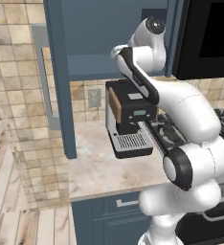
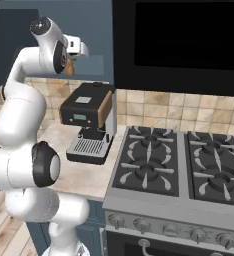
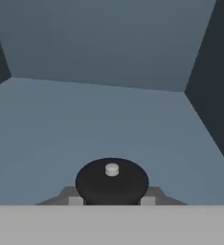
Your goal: Retrieve the shaker from the cabinet and place it next the steak on a plate on the dining table.
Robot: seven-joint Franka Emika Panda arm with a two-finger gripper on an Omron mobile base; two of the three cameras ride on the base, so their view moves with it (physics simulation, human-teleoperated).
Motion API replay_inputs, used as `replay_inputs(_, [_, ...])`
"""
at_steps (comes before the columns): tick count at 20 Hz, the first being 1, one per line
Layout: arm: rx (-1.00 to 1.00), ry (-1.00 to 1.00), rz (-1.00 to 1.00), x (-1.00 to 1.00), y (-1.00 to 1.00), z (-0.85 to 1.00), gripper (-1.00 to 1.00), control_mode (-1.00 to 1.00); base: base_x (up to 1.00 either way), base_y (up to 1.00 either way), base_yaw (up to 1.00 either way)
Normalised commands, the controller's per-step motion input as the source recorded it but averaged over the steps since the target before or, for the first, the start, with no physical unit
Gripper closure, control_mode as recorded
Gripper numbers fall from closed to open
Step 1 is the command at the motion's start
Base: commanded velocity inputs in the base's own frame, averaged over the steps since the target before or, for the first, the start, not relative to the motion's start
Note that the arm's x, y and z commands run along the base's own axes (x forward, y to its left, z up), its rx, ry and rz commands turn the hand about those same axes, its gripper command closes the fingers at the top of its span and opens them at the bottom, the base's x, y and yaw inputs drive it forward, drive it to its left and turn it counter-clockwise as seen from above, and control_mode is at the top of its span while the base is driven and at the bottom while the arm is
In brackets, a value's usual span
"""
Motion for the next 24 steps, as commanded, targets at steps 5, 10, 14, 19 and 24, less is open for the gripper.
replay_inputs(5, [0.02, -0.12, 0.0, -1.0, -0.32, -0.06, 1.0, -1.0, 0.0, 0.0, 0.0])
replay_inputs(10, [0.01, -0.13, 0.0, -1.0, -0.25, -0.04, 1.0, -1.0, 0.0, 0.0, 0.0])
replay_inputs(14, [0.0, -0.14, 0.02, -1.0, -0.13, -0.1, 1.0, -1.0, 0.0, 0.0, 0.0])
replay_inputs(19, [0.0, -0.07, 0.02, -0.97, -0.03, -0.13, 1.0, -1.0, 0.0, 0.0, 0.0])
replay_inputs(24, [0.0, -0.03, 0.03, -0.61, 0.0, -0.14, 1.0, -1.0, 0.0, 0.0, 0.0])
